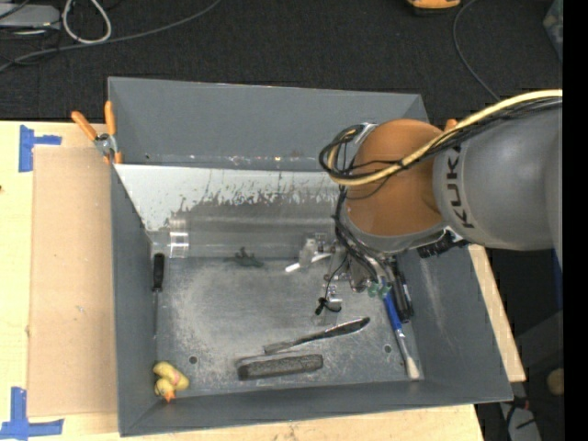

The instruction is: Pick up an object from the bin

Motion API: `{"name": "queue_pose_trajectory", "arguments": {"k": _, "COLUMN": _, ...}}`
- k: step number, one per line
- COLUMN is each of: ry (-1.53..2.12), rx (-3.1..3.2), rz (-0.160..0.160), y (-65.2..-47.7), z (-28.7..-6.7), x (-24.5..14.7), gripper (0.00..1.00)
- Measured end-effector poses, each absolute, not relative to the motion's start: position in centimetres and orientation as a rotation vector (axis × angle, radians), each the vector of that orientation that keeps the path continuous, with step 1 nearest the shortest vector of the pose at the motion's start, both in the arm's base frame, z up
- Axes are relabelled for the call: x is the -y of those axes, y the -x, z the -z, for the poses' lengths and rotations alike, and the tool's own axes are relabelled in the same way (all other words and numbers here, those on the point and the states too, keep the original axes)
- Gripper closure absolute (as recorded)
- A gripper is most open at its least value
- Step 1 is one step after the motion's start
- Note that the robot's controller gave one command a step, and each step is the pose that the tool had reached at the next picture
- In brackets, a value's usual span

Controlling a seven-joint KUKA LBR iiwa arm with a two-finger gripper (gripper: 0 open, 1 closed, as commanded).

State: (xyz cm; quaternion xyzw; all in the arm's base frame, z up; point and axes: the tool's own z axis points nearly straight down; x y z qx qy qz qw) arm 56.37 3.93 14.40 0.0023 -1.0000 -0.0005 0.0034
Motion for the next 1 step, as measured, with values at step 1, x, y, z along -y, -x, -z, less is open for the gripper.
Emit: {"name": "queue_pose_trajectory", "arguments": {"k": 1, "ry": -0.005, "rx": 3.14, "rz": 0.002, "y": -56.51, "z": -14.61, "x": -3.91, "gripper": 0.0}}
